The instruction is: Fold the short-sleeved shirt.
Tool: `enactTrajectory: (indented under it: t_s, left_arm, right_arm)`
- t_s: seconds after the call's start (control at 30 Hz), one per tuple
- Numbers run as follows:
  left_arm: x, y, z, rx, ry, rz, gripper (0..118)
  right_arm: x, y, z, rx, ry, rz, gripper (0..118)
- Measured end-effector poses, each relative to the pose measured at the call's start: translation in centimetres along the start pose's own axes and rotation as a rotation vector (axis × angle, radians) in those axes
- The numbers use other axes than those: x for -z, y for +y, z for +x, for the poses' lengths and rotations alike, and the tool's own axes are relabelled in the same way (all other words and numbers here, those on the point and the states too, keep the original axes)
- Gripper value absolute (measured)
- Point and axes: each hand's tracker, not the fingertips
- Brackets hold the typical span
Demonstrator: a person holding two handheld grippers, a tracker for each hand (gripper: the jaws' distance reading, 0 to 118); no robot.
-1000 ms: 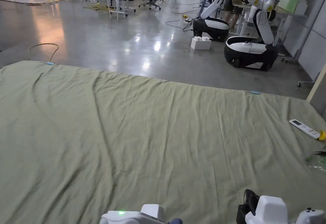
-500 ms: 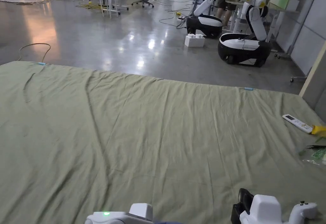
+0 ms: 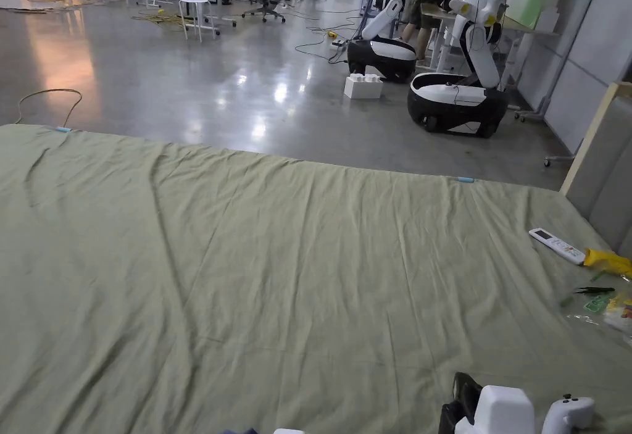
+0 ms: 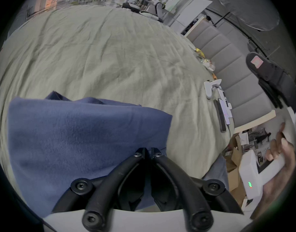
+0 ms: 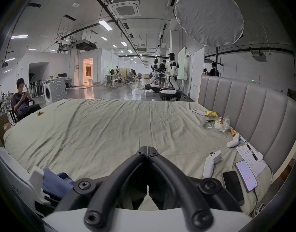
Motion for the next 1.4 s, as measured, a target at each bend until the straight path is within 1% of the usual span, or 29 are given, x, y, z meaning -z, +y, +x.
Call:
enactTrajectory:
  t_s: [0.1,0.2,0.27,0.33,0.37,0.47,0.57,0.6,0.63,0.7,0.77,0.97,1.0,1.03,1.1,1.13,1.17,1.27,1.3,1.4]
  left_arm:
    - [-3.4,0.9,0.2,0.063,-0.124,0.031,7]
    - [-7.5,2.3,0.0,0.108,-0.118,0.155,7]
    - [-10.5,3.3,-0.5,0.121,-0.089,0.272,7]
    - [-13.4,4.3,-1.2,0.137,-0.009,0.419,7]
    - [-14.7,4.6,-1.4,0.165,0.066,0.505,7]
    - [-17.6,5.5,-1.9,0.228,0.266,0.649,7]
    - [-19.7,5.9,-2.7,0.222,0.344,0.777,7]
    - [-20.5,6.1,-3.1,0.209,0.357,0.816,7]
    - [-21.0,6.3,-3.5,0.197,0.373,0.863,7]
    - [-22.0,6.2,-4.0,0.187,0.446,0.949,7]
    - [-22.5,6.3,-4.4,0.184,0.518,1.004,7]
    - [-23.9,5.1,-5.5,0.162,0.559,1.074,7]
    - [-24.0,5.0,-5.7,0.161,0.579,1.066,7]
    - [-23.9,5.0,-6.2,0.149,0.602,1.059,7]
    - [-23.9,4.8,-7.4,0.133,0.589,1.036,7]
    - [-23.8,4.7,-7.9,0.117,0.591,1.023,7]
    - [-23.7,4.6,-8.5,0.105,0.598,1.008,7]
    - [-23.2,3.9,-10.0,0.086,0.601,0.949,7]
    - [-22.9,3.5,-10.7,0.08,0.595,0.932,7]
    - [-22.0,2.1,-12.1,0.06,0.579,0.871,7]
  right_arm:
    - [-0.1,0.7,0.0,0.002,-0.004,0.019,1]
    - [0.0,1.6,-0.1,0.007,-0.01,0.046,1]
    - [0.0,2.4,-0.2,0.013,-0.015,0.072,1]
    - [0.0,3.2,-0.4,0.02,-0.022,0.096,1]
    - [0.1,3.7,-0.5,0.026,-0.025,0.108,1]
    - [0.2,4.9,-1.0,0.029,-0.028,0.141,1]
    - [0.1,5.8,-1.3,0.039,-0.028,0.186,1]
    - [0.0,6.2,-1.6,0.031,-0.032,0.202,1]
    - [-0.1,6.6,-1.8,0.001,-0.035,0.231,1]
    - [0.0,6.9,-1.9,0.018,-0.028,0.225,1]
    - [0.1,7.4,-2.2,-0.006,-0.037,0.243,1]
    - [-0.1,7.8,-1.9,0.017,-0.056,0.268,1]
    - [-0.3,7.8,-1.8,-0.006,-0.066,0.286,1]
    - [-0.3,7.7,-1.8,-0.002,-0.065,0.281,1]
    - [-0.5,7.5,-1.7,0.008,-0.054,0.264,1]
    - [-0.7,7.2,-1.8,0.028,-0.047,0.238,1]
    - [-0.9,7.0,-2.0,0.022,-0.042,0.235,1]
    - [-1.7,5.2,-3.3,0.037,0.03,0.141,1]
    - [-2.0,4.4,-4.0,0.015,0.055,0.132,1]
    - [-3.1,0.9,-6.9,-0.013,0.139,0.037,1]
